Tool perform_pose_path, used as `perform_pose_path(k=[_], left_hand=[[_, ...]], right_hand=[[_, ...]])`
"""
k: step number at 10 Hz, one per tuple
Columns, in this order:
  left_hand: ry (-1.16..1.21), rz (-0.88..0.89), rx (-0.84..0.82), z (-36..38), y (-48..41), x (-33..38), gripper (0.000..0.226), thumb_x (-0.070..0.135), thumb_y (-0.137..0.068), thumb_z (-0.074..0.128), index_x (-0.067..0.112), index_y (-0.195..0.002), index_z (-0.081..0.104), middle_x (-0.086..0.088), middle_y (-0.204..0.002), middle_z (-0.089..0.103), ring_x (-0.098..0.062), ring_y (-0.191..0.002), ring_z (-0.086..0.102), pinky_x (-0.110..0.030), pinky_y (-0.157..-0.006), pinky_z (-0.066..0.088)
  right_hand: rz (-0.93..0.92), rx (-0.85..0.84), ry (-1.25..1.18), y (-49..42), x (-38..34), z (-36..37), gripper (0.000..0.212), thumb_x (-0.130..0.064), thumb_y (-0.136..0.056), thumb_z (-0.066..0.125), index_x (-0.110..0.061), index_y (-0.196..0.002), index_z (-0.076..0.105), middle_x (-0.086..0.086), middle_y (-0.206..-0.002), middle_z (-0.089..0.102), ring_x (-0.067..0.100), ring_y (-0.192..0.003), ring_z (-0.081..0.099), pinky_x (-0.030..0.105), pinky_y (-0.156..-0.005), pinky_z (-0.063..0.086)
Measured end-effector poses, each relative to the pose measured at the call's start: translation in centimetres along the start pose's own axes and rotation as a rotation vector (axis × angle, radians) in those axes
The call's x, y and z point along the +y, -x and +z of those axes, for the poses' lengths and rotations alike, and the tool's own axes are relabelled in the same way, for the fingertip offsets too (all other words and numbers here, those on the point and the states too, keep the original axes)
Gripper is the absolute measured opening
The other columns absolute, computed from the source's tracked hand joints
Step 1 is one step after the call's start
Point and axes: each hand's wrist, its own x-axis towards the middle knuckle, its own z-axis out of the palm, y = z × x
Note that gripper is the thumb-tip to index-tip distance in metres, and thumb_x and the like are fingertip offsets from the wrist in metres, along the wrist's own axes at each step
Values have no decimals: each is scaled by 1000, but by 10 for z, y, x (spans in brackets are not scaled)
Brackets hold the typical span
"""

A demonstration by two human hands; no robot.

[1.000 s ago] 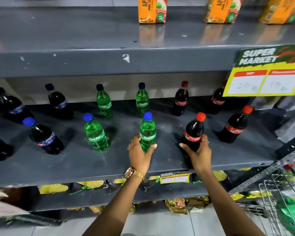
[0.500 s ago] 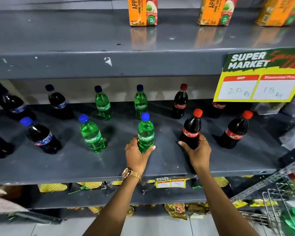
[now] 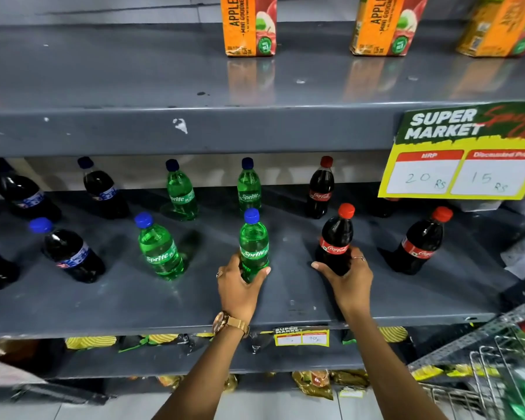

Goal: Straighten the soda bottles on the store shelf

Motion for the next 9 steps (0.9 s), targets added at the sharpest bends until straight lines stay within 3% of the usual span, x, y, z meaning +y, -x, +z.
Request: perform_pose_path(k=[3, 7, 8, 9], left_hand=[[-4, -18, -3, -4, 2, 1, 68, 63, -56, 61, 13, -103, 62, -6, -88, 71, -27, -86, 59, -32, -78, 45], [9, -45, -55, -8, 3, 3, 68, 61, -54, 66, 14, -102, 62, -8, -88, 73, -31, -85, 65, -49, -80, 53], [26, -69, -87, -13, 2, 6, 79, 63, -49, 67, 11, -107, 60, -11, -95, 73, -33, -89, 65, -49, -82, 54], [61, -85, -95, -25, 13, 15, 108, 51, -47, 83, 9, -135, 38, -16, -130, 58, -35, -117, 55, -53, -102, 42]], right_hand=[[-1, -28, 1, 1, 2, 0, 68, -40, -60, 85, -11, -115, 57, 10, -111, 66, 26, -104, 61, 42, -89, 51], [23, -62, 13, 9, -13, -8, 66, -32, -63, 85, -10, -118, 55, 15, -116, 64, 31, -109, 59, 40, -92, 48], [41, -106, 12, 16, -19, -13, 73, -34, -59, 87, -12, -120, 55, 13, -118, 62, 32, -112, 58, 44, -95, 48], [53, -26, -198, 34, -26, -24, 92, -43, -55, 85, -14, -134, 46, 9, -133, 52, 28, -124, 52, 43, -103, 45]])
